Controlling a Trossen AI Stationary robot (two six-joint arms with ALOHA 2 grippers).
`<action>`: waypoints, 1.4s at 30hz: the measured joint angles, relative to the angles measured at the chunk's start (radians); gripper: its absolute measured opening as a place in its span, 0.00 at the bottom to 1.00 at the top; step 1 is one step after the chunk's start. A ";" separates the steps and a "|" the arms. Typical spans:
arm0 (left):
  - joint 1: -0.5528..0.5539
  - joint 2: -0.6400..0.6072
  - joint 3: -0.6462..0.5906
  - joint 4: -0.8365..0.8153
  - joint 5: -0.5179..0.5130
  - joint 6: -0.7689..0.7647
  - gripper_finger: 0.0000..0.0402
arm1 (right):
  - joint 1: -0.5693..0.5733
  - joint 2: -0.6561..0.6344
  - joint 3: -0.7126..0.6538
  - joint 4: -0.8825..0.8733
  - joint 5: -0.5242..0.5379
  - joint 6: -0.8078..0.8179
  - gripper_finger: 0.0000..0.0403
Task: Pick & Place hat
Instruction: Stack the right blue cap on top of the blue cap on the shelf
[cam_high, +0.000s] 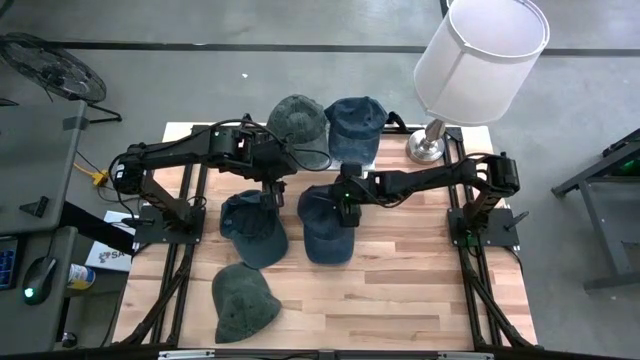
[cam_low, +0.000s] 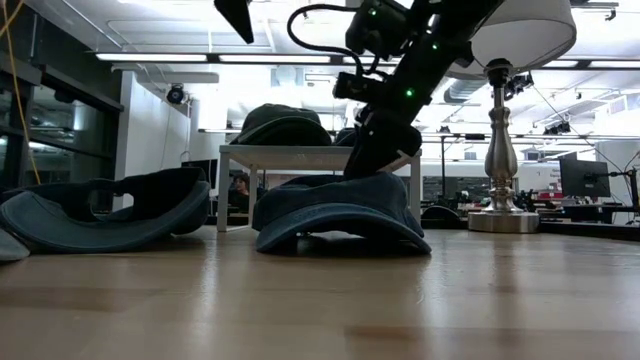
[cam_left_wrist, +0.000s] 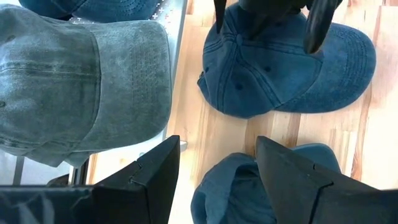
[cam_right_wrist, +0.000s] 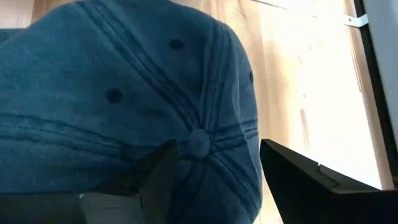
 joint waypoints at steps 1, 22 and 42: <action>0.000 0.000 0.000 0.000 0.000 0.000 0.51 | 0.000 0.000 0.000 -0.003 0.000 0.000 0.55; 0.000 0.000 0.000 -0.001 0.002 -0.008 0.51 | 0.025 0.002 -0.001 -0.119 0.000 0.050 0.24; 0.000 0.000 0.000 0.042 0.039 -0.060 0.51 | 0.311 -0.047 0.000 -0.289 -0.041 0.390 0.00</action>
